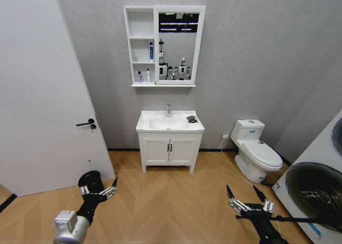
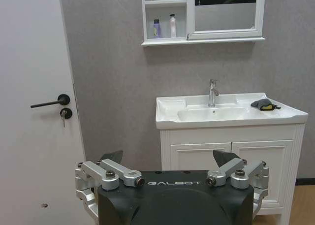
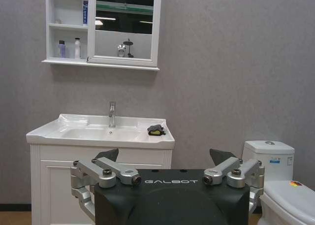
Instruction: Move facial cleanser and shampoo from washbasin to cabinet, then wipe washbasin with towel.
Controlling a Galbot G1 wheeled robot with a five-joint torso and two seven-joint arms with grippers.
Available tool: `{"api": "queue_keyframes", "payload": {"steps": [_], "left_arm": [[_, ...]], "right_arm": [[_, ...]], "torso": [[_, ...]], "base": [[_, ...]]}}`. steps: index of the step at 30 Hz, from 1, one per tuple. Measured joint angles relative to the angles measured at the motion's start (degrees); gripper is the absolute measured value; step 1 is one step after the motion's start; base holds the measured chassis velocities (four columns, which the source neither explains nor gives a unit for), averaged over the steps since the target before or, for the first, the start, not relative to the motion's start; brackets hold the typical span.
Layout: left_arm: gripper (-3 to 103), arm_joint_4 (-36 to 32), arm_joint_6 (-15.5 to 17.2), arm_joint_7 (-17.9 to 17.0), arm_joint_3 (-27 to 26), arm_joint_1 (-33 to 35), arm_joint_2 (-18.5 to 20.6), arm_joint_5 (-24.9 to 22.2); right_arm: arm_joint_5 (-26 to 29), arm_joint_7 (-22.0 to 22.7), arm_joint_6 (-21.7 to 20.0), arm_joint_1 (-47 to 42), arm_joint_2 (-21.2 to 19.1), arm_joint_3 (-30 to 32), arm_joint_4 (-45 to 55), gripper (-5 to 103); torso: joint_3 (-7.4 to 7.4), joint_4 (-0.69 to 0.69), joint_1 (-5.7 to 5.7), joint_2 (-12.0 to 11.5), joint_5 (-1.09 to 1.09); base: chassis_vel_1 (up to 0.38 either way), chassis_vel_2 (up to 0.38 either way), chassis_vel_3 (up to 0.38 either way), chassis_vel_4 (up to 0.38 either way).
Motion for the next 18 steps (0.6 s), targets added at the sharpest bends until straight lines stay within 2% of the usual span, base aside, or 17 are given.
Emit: {"api": "queue_keyframes", "payload": {"steps": [18], "left_arm": [[100,0.0,0.0,0.0,0.0,0.0,0.0,0.0]], "right_arm": [[0.0,0.0,0.0,0.0,0.0,0.0,0.0,100]], "torso": [[0.0,0.0,0.0,0.0,0.0]], "base": [[0.0,0.0,0.0,0.0]]}}
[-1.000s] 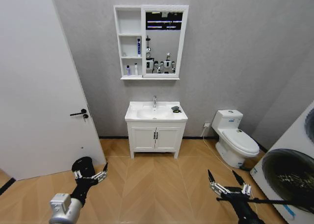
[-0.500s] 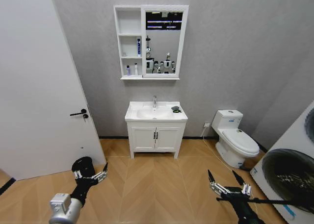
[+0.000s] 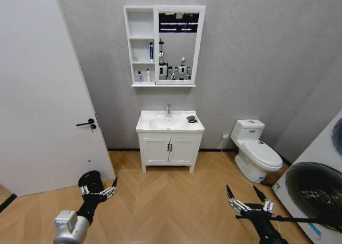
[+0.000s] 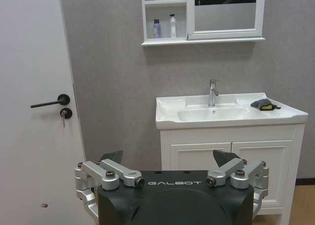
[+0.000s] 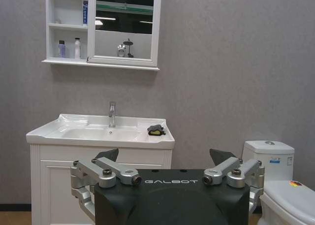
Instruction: Move facial cleanser and shampoo from washbasin to cabinet, then wipe washbasin with towel.
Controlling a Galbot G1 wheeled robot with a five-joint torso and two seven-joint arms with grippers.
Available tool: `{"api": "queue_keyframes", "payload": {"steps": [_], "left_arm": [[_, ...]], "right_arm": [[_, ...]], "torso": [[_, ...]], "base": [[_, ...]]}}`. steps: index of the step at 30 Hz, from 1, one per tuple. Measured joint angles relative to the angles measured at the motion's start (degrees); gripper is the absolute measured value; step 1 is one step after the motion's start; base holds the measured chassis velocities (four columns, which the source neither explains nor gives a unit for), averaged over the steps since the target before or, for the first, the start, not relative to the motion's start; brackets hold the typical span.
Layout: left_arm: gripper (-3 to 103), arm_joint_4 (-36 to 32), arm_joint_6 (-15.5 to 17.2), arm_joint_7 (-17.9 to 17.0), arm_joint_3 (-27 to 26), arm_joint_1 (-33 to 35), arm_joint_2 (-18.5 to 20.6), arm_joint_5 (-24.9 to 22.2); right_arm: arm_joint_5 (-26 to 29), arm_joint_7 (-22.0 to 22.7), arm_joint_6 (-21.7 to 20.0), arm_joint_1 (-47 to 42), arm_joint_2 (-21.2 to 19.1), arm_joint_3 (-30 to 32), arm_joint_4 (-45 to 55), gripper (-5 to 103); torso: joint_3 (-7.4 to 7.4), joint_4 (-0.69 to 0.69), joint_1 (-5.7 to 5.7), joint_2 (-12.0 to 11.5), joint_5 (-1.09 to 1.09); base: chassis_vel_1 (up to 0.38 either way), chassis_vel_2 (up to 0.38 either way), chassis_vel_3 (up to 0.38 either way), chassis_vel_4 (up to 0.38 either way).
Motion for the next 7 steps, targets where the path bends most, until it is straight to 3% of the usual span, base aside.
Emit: {"api": "queue_keyframes", "payload": {"steps": [7], "left_arm": [[100,0.0,0.0,0.0,0.0,0.0,0.0,0.0]], "right_arm": [[0.0,0.0,0.0,0.0,0.0,0.0,0.0,100]], "torso": [[0.0,0.0,0.0,0.0,0.0]], "base": [[0.0,0.0,0.0,0.0]]}}
